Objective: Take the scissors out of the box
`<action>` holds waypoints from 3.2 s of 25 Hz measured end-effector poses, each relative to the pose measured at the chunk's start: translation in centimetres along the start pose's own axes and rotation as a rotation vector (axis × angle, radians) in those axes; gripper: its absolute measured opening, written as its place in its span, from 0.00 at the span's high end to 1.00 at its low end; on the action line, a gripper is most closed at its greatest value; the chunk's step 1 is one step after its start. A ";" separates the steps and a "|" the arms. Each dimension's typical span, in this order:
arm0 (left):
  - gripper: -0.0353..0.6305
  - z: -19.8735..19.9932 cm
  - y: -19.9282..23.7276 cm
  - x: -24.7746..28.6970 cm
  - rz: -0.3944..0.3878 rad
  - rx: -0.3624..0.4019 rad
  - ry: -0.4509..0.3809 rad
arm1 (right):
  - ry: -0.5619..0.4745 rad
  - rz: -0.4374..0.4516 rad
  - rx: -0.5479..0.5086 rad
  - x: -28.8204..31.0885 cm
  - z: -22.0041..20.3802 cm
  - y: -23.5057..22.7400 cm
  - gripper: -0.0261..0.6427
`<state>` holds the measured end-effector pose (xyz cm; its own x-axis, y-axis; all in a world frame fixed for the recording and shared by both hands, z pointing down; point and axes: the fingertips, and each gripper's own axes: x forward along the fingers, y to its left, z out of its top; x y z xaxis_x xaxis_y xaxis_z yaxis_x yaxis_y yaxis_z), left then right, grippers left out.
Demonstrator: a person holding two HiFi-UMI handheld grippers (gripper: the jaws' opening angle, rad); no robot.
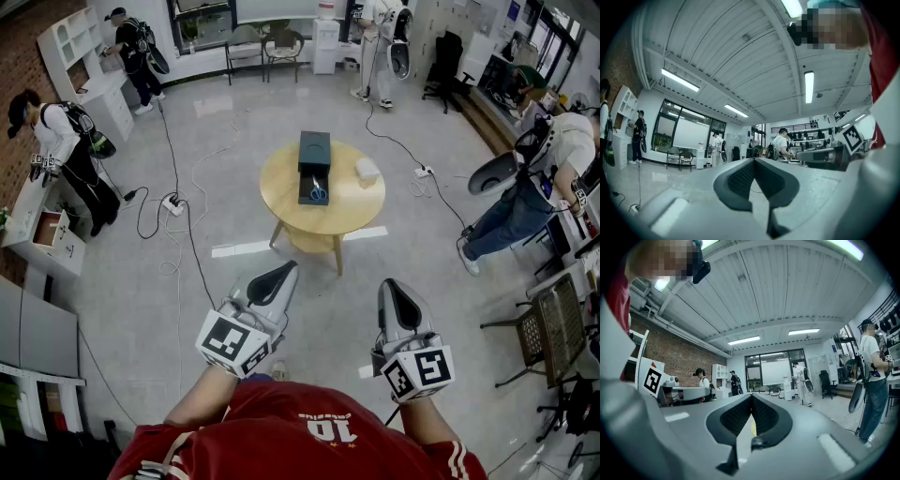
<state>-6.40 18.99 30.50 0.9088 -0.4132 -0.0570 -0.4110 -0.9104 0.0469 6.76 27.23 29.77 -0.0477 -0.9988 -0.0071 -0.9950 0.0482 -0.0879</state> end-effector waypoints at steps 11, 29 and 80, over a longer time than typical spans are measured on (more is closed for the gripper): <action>0.94 0.2 0.8 -0.1 -0.006 -0.011 -0.006 | -0.001 -0.007 -0.010 0.8 0.3 0.6 0.98; 0.94 -0.2 5.6 -0.7 -0.034 -0.027 -0.003 | 0.029 -0.004 0.001 5.1 -1.1 3.8 0.98; 0.94 -2.9 20.7 23.3 0.087 0.011 0.065 | 0.064 0.144 0.055 30.8 -3.7 -13.9 0.98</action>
<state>6.47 -9.38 33.06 0.8723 -0.4888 0.0114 -0.4888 -0.8716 0.0376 18.81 -4.25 34.51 -0.1965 -0.9797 0.0394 -0.9713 0.1890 -0.1446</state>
